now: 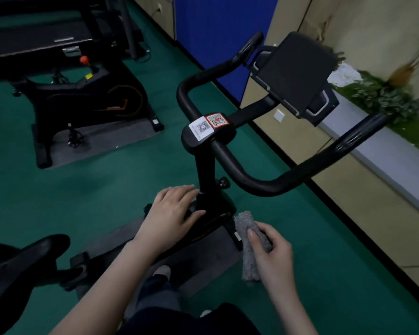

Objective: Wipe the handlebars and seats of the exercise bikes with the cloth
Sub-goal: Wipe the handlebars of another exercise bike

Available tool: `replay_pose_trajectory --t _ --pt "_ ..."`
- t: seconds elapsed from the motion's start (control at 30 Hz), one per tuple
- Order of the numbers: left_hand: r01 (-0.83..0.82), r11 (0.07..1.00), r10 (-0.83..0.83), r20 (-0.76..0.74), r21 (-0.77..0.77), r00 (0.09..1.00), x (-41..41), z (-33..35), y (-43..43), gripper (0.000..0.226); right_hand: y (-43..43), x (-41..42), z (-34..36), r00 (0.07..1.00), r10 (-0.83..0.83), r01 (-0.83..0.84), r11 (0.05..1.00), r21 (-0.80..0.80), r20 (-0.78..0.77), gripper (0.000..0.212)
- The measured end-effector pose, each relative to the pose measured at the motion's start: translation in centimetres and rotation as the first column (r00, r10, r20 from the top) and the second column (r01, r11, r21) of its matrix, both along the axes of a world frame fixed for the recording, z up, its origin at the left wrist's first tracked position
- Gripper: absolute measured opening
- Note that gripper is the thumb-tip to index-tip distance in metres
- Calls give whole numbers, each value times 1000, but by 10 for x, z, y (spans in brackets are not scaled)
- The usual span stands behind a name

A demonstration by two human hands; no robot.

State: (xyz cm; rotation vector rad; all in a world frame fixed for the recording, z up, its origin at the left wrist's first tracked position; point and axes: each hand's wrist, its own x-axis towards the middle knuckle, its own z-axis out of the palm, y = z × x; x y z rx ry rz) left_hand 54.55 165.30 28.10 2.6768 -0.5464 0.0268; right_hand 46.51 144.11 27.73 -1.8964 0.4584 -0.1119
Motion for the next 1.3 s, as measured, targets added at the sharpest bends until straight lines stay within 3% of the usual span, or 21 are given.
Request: replay_pose_trajectory --t 0.17,0.27,0.33,0.43,0.6,0.73,0.9,1.3 --pt "148 986 -143 71 -71 987 43 7 29 46 50 29 6 998 -52 51 998 -22 -28 15" --pt "213 970 -197 132 -120 972 71 13 47 45 81 45 15 995 -89 91 994 -64 37 18" --pt "247 958 -217 192 -147 957 89 17 54 45 99 53 22 987 -109 125 984 -127 122 26" --pt "299 935 -239 285 -192 928 112 25 58 44 120 64 36 929 -171 252 942 -223 329 20" --pt "399 890 -309 351 -222 884 146 37 42 45 127 102 64 778 -265 522 777 -352 569 17" --pt "464 850 -370 345 -250 863 166 40 26 42 123 144 73 775 -316 591 668 -451 547 19" --pt "487 810 -394 313 -326 864 176 32 21 39 140 177 62 806 -402 590 613 -526 435 22" --pt "502 780 -397 324 -375 859 181 27 21 37 133 162 63 758 -503 648 516 -560 415 22"
